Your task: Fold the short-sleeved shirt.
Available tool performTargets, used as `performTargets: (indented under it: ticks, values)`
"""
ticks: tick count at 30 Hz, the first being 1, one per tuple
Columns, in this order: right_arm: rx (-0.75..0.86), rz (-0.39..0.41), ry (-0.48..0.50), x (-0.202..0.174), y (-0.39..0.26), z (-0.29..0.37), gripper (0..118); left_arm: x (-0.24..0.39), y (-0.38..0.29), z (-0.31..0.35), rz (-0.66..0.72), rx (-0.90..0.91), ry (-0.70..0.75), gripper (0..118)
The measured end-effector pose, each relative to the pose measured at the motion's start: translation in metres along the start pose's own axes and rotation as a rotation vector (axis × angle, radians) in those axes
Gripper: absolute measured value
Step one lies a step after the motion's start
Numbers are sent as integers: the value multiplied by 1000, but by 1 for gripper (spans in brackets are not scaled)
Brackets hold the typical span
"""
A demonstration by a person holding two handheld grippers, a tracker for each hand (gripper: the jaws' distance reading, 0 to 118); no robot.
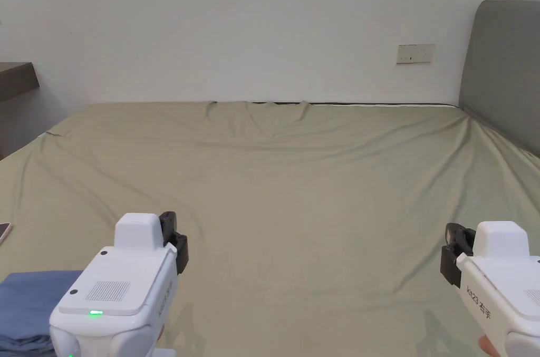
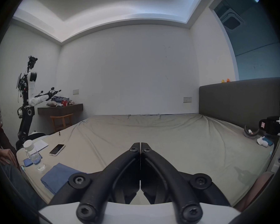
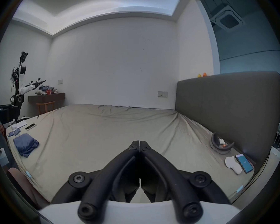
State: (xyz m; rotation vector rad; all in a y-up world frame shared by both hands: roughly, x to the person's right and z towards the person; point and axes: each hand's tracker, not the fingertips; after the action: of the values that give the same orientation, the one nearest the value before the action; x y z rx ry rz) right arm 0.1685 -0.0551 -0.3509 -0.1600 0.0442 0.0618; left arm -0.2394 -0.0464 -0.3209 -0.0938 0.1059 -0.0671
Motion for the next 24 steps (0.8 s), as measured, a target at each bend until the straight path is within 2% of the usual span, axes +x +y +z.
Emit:
performTargets:
  ticks: [1, 4, 8, 12, 15, 18, 20, 21, 23, 24]
  values:
    - [-15, 24, -13, -2, 0, -1, 0, 1, 0, 1, -4, 3, -13, 0]
    - [37, 57, -1, 2, 5, 5, 0, -1, 2, 1, 111, -11, -61, 0]
    - [28, 28, -19, 6, 5, 4, 0, -1, 0, 0, 125, -10, -16, 0]
    - [18, 62, -42, 6, 2, 2, 0, 5, -4, -1, 82, 0, 21, 0]
    - [24, 21, -40, 9, 5, 5, 0, 10, -4, 3, 43, 23, 25, 0]
    - [36, 18, -46, 8, 7, 8, 0, 14, -4, 6, 11, 44, 20, 0]
    - [37, 47, -63, 7, 6, 8, 0, 14, -4, 6, 13, 42, 11, 11]
    - [47, 78, -81, 5, 6, 7, 0, 15, -5, 6, 17, 38, 7, 11]
    - [46, 80, -84, 5, 5, 7, 1, 16, -6, 5, 21, 36, 2, 16]
    - [44, 76, -86, 5, 5, 7, 2, 16, -6, 5, 18, 39, 5, 24]
